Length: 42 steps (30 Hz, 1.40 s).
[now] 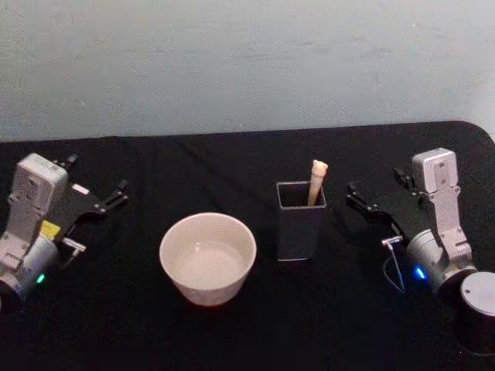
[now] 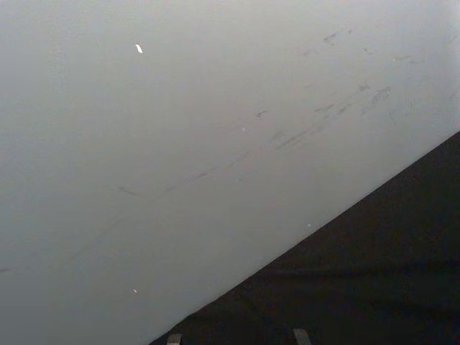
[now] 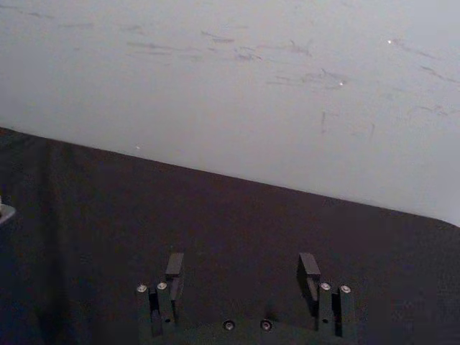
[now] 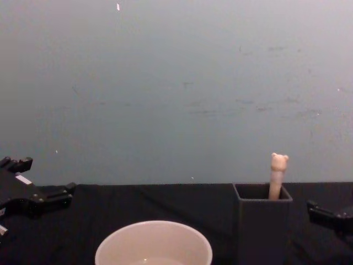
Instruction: Pick up the stirring spoon with one hand, stir inside the cup, then place it back in its original position.
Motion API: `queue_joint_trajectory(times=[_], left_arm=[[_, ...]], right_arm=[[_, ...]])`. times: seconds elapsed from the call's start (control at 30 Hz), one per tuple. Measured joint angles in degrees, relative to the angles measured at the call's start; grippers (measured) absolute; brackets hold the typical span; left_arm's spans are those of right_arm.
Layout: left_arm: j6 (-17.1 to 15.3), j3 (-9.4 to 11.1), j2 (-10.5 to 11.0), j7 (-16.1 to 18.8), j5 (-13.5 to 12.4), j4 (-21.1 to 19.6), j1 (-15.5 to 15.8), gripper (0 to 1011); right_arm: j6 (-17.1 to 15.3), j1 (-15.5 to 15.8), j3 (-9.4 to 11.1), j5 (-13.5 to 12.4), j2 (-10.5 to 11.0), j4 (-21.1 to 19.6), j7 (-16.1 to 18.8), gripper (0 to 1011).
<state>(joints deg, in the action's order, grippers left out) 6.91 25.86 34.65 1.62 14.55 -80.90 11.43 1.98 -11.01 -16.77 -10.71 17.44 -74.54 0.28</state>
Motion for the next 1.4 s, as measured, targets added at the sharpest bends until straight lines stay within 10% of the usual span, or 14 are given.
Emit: queue_joint_trajectory(times=[1.4], left_arm=[[0.0, 0.0, 0.0, 0.0, 0.0, 0.0, 0.0, 1001]], right_arm=[[0.18, -0.04, -0.2, -0.16, 0.3, -0.48, 0.05, 1002]])
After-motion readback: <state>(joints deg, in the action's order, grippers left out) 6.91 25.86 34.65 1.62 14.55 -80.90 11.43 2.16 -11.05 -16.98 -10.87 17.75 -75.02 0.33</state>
